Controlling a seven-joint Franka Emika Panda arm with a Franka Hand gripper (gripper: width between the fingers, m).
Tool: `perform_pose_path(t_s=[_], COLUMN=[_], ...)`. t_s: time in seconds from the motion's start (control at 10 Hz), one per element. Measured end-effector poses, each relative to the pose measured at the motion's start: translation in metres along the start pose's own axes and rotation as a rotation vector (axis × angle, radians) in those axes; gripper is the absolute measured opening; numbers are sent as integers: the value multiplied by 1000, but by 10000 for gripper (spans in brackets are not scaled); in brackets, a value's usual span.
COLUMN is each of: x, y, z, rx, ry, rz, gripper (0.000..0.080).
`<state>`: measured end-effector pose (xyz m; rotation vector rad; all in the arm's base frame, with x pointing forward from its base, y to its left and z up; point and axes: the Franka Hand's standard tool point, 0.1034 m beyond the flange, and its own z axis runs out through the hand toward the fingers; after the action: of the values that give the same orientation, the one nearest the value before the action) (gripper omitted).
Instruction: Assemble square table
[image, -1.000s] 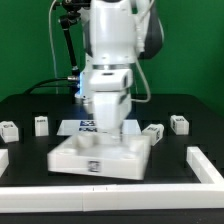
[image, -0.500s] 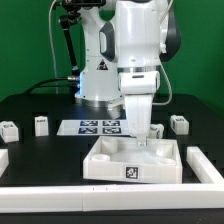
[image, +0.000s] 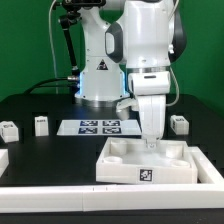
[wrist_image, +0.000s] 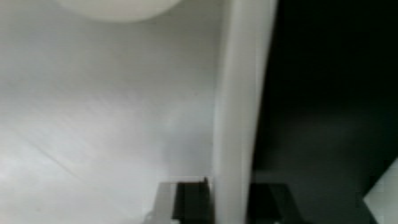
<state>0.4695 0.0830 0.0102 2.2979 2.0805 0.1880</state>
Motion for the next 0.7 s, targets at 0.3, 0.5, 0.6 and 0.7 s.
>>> perform_pose_path(t_s=[0.3,0.5,0.6,0.7], x=[-1,-1,-2,-2], y=[21,22,22,21], z=[3,3,3,2], rx=[75,117,128,133], ry=[-46,-67,-72,-74], rz=[-3,1,0,0], gripper=[61,61,61,61])
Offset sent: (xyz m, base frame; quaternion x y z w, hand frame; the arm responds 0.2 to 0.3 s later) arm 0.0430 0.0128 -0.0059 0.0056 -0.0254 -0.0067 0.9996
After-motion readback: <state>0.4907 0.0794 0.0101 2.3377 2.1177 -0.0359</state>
